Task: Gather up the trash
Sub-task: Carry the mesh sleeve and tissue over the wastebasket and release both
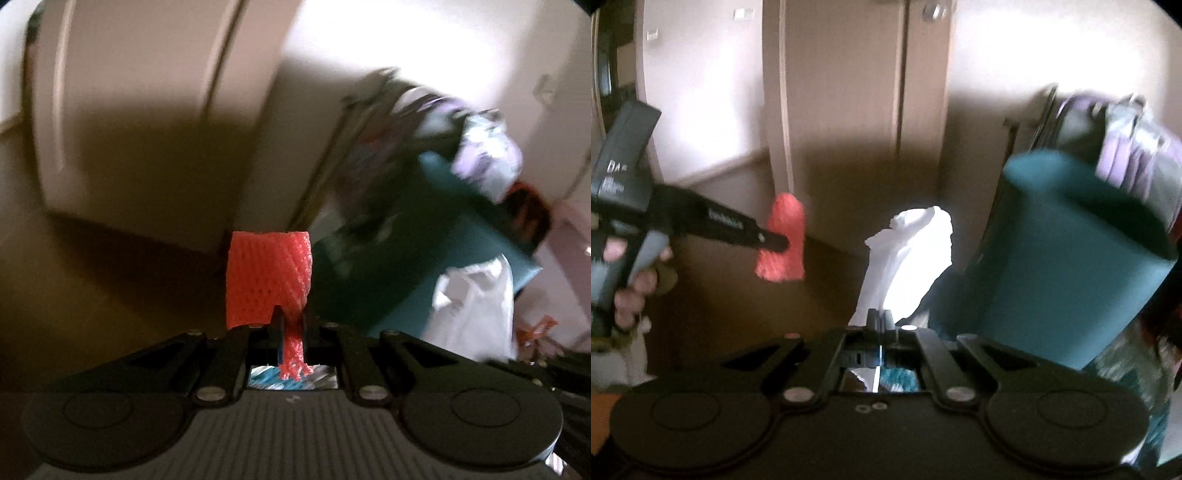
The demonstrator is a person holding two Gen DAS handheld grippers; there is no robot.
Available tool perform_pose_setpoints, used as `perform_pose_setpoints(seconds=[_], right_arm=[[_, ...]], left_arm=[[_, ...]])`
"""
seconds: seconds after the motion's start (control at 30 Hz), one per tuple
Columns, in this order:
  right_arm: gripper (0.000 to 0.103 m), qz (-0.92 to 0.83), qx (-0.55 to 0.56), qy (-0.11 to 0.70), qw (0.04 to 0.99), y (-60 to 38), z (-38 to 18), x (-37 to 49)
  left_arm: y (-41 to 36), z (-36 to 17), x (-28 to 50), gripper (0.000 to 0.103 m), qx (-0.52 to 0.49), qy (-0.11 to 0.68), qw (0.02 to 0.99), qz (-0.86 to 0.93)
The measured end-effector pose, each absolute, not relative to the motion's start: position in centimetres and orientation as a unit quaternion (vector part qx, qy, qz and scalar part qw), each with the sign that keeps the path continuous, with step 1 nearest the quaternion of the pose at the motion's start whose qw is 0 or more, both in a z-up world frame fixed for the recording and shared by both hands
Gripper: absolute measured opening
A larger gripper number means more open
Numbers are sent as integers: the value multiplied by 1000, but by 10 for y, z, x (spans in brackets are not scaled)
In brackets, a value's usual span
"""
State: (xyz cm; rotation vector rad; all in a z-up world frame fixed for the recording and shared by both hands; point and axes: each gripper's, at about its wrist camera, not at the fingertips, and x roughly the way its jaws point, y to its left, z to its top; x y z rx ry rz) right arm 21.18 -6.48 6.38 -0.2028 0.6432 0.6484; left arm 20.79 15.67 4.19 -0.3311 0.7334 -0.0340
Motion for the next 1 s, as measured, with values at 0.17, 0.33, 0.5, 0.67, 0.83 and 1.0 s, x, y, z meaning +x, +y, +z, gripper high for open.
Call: perform_pose_setpoints(seconds=[0.17, 0.33, 0.5, 0.67, 0.83, 1.0], right_arm=[[0, 294, -77, 278, 911, -95, 114, 235], [0, 260, -69, 252, 930, -128, 148, 263], [0, 231, -60, 245, 940, -152, 156, 288], [0, 214, -54, 258, 941, -167, 145, 316], [0, 208, -47, 287, 934, -181, 122, 340], [0, 208, -33, 320, 924, -188, 98, 363]], left_arm=[[106, 107, 224, 8, -130, 318, 937, -63], [57, 152, 246, 8, -109, 291, 945, -101], [9, 167, 274, 8, -83, 287, 946, -126], [-28, 163, 306, 8, -61, 298, 944, -129], [-53, 140, 340, 8, -42, 335, 933, -125], [-70, 114, 368, 8, -27, 366, 922, -125]])
